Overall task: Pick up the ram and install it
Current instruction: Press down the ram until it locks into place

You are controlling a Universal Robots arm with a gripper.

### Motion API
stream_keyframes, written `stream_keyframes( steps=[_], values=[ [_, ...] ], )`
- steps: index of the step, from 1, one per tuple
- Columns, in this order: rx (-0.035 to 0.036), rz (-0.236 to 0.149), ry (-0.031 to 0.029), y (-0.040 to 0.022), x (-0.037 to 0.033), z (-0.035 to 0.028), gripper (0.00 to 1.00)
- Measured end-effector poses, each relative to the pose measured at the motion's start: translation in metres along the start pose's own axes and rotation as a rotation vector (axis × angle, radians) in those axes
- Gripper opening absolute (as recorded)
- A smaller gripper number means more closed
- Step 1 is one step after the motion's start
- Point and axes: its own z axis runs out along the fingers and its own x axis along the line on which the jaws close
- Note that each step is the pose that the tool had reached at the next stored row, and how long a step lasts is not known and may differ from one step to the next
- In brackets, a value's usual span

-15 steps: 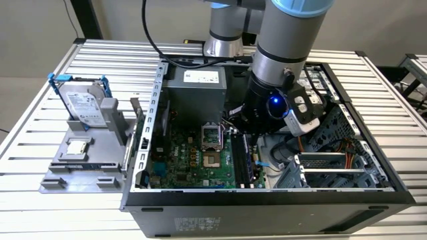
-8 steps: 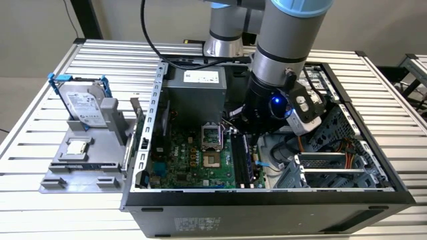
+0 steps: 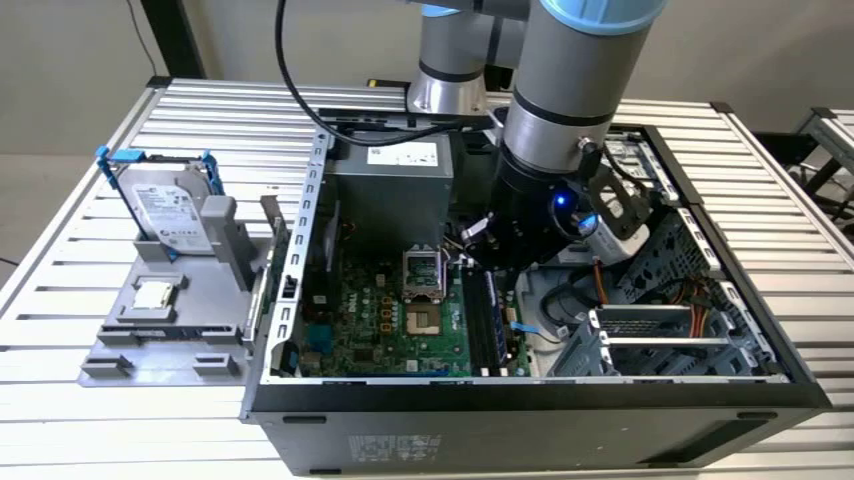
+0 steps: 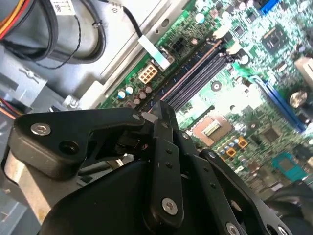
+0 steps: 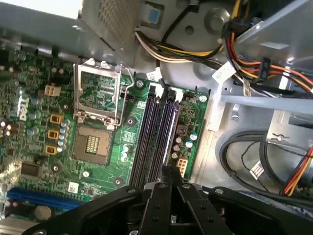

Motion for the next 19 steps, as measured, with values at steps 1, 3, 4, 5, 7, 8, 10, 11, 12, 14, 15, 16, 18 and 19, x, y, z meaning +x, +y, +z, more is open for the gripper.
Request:
stream_keyframes(
  steps=[1,3,4,5,7,8,10,11,12,14,15,16,18,19],
  values=[
    [0.0,-0.018,-0.0009,0.0,0.0,0.0,0.0],
    [-0.0002,-0.056,-0.0028,0.0,0.0,0.0,0.0],
    [-0.0003,-0.072,-0.0036,0.0,0.0,0.0,0.0],
    [-0.0004,-0.091,-0.0045,0.0,0.0,0.0,0.0],
    [-0.0005,-0.126,-0.0062,0.0,0.0,0.0,0.0],
    [-0.0005,-0.139,-0.0069,0.0,0.0,0.0,0.0],
    [-0.0007,-0.17,-0.0085,0.0,0.0001,0.0,0.0],
    [-0.0007,-0.187,-0.0093,0.0,0.0001,0.0,0.0],
    [-0.0008,-0.203,-0.0101,0.0,0.0001,0.0,0.0],
    [-0.0008,-0.237,-0.012,0.0,0.0001,0.0,0.0],
    [-0.0008,-0.255,-0.0131,0.0,0.0,0.0,0.0],
    [-0.0008,-0.273,-0.0141,0.0,0.0,0.0,0.0],
    [-0.0009,-0.31,-0.0163,0.0,0.0,0.0,0.0],
    [-0.0009,-0.328,-0.0173,0.0,0.0001,0.0,0.0]
  ],
)
